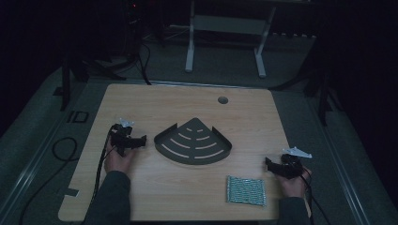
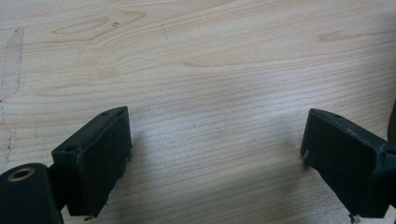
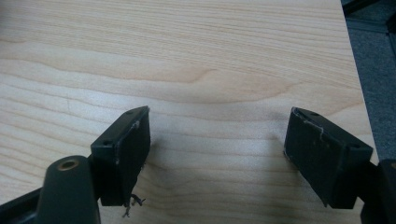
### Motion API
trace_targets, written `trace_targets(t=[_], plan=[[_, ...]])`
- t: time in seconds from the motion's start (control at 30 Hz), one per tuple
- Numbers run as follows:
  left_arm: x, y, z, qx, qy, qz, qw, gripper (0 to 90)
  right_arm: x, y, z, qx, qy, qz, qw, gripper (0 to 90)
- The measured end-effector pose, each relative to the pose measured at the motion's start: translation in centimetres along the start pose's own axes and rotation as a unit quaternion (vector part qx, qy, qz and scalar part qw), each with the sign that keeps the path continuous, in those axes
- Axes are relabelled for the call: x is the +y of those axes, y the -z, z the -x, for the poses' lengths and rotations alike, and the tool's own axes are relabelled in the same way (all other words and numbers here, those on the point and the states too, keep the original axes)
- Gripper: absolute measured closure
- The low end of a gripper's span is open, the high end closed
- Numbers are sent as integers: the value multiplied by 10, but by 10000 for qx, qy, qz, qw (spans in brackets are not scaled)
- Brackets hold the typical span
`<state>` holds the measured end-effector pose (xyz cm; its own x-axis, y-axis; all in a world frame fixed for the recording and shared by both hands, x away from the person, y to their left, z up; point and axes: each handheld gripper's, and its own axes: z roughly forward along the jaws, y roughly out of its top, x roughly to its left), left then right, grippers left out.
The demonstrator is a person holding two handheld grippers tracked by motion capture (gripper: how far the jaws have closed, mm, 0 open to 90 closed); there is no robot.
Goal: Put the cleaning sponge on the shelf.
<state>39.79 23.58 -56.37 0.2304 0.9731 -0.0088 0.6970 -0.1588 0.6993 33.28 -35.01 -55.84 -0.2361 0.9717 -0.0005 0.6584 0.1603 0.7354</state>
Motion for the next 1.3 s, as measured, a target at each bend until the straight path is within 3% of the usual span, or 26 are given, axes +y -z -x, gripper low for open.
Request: trace_targets(t=[0.13,0.2,0.47,0.6,0.77,0.8,0.97,1.07,1.2,1.3], plan=[[0,0,0,0,1,0,10000,92,1,2,2,17,-31,9,10000,315],[0,0,0,0,1,1,10000,92,3,4,4,133,-78,-10,9999,334],[0,0,0,0,1,0,10000,92,12,27,-7,273,347,38,9990,379],[0,0,0,0,0,0,10000,92,15,41,-11,484,495,71,9976,434],[0,0,0,0,0,0,10000,92,19,55,-16,540,641,97,9964,492],[0,0,0,0,0,0,10000,92,20,64,-21,637,785,116,9948,541],[0,0,0,0,0,0,10000,92,21,78,-32,881,1065,47,9904,688],[0,0,0,0,0,0,10000,92,20,83,-43,1065,1351,-65,9851,773],[0,0,0,0,0,0,10000,92,17,86,-56,1287,1542,-164,9795,878],[0,0,0,0,0,0,10000,92,12,84,-65,1474,1615,-282,9754,898]])
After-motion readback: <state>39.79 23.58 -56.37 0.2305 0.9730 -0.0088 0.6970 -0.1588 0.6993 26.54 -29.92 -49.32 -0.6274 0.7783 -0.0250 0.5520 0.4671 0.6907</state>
